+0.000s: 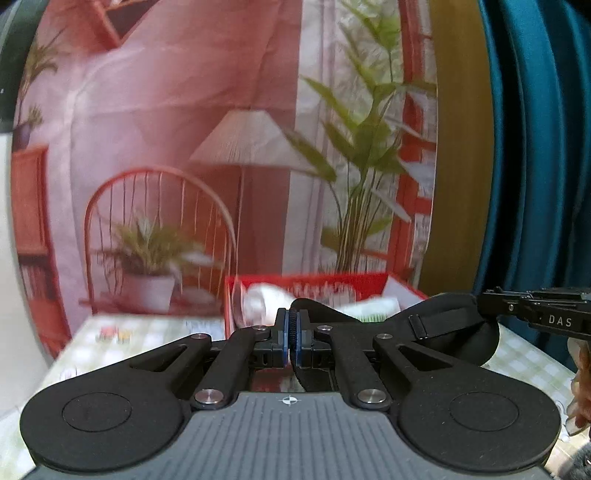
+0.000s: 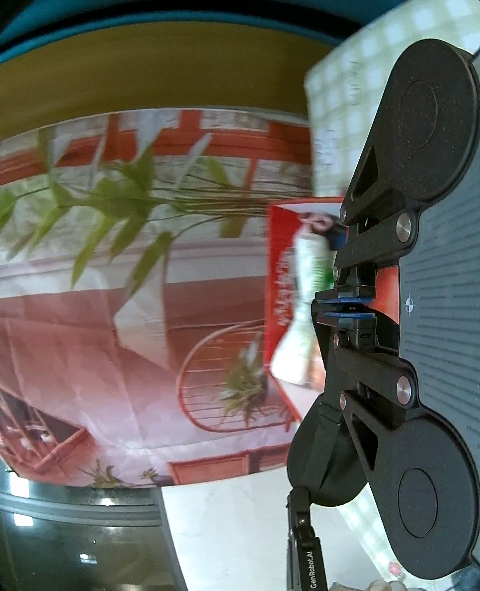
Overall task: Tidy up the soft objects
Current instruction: 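Carry the black eye mask into the red box and open both tools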
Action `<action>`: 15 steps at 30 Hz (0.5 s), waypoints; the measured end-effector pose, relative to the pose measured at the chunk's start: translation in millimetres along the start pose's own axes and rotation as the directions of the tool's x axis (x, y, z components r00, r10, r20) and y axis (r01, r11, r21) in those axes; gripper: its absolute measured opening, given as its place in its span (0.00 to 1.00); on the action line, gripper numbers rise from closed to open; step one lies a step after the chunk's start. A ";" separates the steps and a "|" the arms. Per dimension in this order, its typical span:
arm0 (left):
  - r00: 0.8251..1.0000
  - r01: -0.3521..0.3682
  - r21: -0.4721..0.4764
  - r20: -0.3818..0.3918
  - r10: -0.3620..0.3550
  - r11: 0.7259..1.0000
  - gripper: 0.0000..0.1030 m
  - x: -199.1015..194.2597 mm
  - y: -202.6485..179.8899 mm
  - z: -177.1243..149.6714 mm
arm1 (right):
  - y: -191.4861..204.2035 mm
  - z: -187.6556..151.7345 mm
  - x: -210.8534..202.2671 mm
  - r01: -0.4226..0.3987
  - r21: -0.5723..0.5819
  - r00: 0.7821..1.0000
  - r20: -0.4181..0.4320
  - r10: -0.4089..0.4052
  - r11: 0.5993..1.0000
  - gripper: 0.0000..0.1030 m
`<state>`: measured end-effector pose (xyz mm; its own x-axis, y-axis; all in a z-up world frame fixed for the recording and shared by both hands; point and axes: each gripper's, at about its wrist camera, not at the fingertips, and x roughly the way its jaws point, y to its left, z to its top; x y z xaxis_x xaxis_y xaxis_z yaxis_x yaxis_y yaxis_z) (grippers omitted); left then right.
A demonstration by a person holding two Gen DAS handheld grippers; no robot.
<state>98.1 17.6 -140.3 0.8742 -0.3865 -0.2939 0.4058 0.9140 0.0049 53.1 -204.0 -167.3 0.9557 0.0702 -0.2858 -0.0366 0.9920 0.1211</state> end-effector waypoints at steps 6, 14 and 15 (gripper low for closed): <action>1.000 -0.012 0.083 -0.005 0.012 0.996 0.05 45.5 -6.6 27.8 | -7.7 31.6 32.2 0.030 -0.058 0.999 0.040 -0.028 0.998 0.04; 0.993 -0.006 0.117 -0.118 0.020 0.993 0.05 115.1 -2.2 23.4 | -23.7 36.9 95.9 0.072 -0.084 0.997 -0.008 -0.073 0.994 0.04; 0.990 0.003 0.113 -0.141 0.013 0.994 0.05 122.0 -1.0 20.2 | -25.2 34.8 102.1 0.076 -0.083 0.997 -0.020 -0.078 0.994 0.04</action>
<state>209.7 -33.0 -156.9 0.8332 -0.3533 -0.4254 0.4357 0.8931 0.1117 161.7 -225.5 -166.5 0.9495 -0.0053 -0.3136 0.0121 0.9997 0.0196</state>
